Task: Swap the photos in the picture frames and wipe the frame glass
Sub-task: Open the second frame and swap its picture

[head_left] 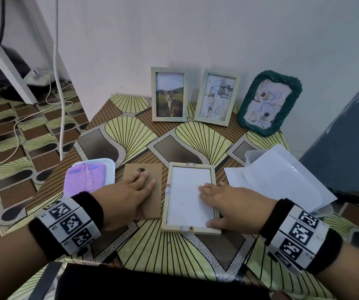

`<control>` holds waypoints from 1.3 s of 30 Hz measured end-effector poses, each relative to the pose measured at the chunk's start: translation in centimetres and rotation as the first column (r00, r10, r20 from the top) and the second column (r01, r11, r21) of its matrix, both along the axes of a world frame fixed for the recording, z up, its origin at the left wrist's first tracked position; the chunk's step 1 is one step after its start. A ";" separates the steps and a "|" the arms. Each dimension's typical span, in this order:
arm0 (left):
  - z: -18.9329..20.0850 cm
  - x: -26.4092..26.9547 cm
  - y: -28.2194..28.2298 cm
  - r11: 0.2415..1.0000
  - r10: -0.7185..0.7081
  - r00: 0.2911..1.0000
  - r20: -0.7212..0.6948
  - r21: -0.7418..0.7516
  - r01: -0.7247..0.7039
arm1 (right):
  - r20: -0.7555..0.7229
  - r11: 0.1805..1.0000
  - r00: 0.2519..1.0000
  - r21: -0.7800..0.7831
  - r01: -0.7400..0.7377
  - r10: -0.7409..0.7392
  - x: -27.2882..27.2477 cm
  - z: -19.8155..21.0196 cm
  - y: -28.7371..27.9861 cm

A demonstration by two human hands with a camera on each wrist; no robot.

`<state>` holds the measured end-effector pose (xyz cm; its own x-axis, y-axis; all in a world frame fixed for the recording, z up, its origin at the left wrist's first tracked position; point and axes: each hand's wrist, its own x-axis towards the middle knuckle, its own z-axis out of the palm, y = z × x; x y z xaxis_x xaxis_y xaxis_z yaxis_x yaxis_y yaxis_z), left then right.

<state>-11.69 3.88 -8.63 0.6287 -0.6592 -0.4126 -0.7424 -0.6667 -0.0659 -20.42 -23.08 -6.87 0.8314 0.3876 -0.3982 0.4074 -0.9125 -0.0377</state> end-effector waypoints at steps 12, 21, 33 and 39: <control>0.4 -0.9 -3.3 0.937 -0.260 0.962 0.084 -0.219 0.272 | 0.073 0.983 0.989 -0.141 -0.115 0.126 0.3 0.7 1.0; 0.4 -0.2 -4.4 0.951 -0.302 0.953 0.018 -0.065 0.303 | 0.071 0.976 0.988 -0.180 -0.126 0.140 0.2 0.9 1.3; -0.1 0.0 -4.6 0.935 -0.311 0.946 0.092 -0.146 0.322 | 0.096 0.999 0.994 -0.020 -0.041 0.043 0.2 0.8 0.9; 0.2 -0.7 -5.3 0.904 -0.358 0.899 0.250 -0.149 0.401 | 0.085 1.000 0.996 0.031 0.000 -0.002 0.6 1.1 0.3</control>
<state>-12.43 -1.38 -8.45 0.3721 -0.9177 -0.1396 -0.9240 -0.3519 -0.1497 -19.78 -22.75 -5.82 0.8623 0.3977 -0.3135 0.4093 -0.9119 -0.0309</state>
